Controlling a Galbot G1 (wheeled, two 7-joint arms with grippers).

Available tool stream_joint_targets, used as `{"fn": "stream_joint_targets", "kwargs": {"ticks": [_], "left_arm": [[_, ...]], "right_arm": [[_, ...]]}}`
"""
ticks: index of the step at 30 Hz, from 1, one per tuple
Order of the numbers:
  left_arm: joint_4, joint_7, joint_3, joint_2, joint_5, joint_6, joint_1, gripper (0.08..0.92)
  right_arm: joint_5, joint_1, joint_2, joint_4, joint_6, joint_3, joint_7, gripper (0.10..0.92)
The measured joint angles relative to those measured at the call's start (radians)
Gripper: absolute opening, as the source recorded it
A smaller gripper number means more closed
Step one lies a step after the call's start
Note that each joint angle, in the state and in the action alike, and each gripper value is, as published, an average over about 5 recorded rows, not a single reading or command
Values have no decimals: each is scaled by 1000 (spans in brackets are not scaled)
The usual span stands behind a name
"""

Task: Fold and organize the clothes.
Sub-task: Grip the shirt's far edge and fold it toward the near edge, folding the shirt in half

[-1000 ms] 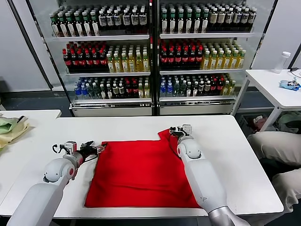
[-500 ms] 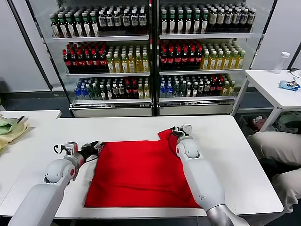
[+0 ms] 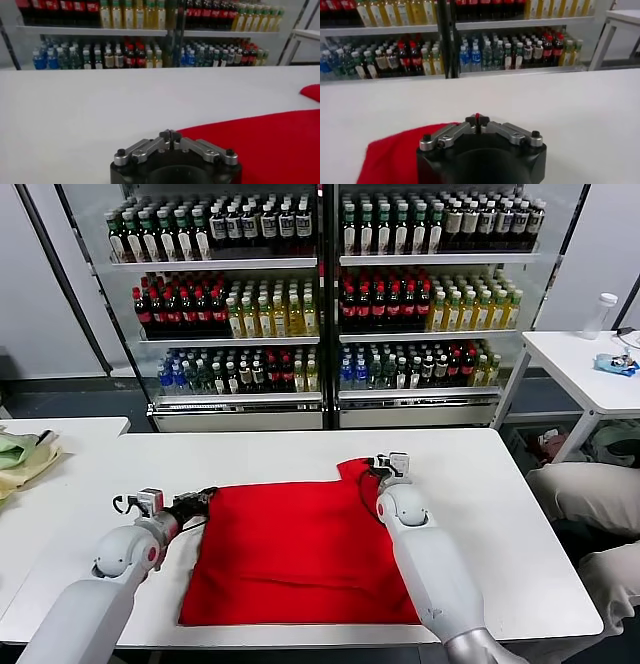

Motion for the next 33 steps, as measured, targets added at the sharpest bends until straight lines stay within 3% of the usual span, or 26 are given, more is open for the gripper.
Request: {"fn": "stream_joint_targets", "kwargs": {"ticks": [9, 16, 33], "left_arm": [[-160, -63, -45, 57, -68, -62, 139, 84], [-276, -87, -94, 83, -82, -95, 279, 84], [-504, -116, -230, 135, -50, -47, 587, 84]], "right_arm": [[74, -232, -133, 390, -35, 40, 17, 117], [82, -430, -193, 606, -43, 81, 7, 117], [67, -717, -247, 829, -64, 147, -1, 117]]}}
